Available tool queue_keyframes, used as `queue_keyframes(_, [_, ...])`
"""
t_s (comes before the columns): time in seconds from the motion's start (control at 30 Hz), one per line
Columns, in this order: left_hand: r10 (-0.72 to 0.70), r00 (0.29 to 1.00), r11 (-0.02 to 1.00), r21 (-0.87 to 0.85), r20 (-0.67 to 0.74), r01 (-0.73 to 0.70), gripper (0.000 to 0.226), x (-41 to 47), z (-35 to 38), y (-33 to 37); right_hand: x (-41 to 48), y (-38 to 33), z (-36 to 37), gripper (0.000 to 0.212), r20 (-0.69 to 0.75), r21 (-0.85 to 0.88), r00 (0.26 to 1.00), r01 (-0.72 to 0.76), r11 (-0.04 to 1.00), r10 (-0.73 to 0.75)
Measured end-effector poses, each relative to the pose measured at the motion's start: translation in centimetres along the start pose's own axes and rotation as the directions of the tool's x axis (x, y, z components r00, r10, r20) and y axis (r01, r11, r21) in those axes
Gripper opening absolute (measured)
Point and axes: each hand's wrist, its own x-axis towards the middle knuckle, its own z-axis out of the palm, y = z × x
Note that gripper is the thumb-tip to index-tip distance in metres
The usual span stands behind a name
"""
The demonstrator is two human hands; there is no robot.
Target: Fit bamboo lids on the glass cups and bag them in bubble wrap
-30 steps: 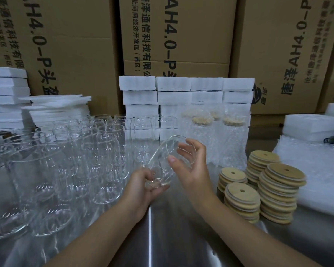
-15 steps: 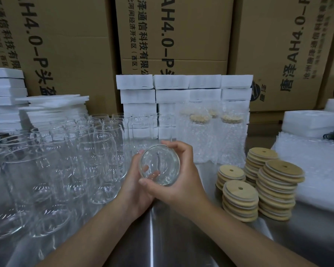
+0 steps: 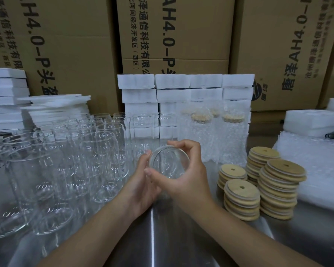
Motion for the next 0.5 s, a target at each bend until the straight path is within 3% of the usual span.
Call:
queue_keyframes(0.2, [-0.048,0.997,0.995,0.085,-0.06,0.053,0.073,-0.32,0.19,0.35,0.26,0.24,0.04,0.059,-0.044,0.06,0.998,-0.041,0.997,0.044])
queue_keyframes(0.5, [-0.08,0.995,0.976,0.201,-0.057,0.09,0.064,-0.28,0.14,0.16,0.74,0.53,-0.3,0.04,-0.07,0.093,0.992,-0.097,0.991,0.104])
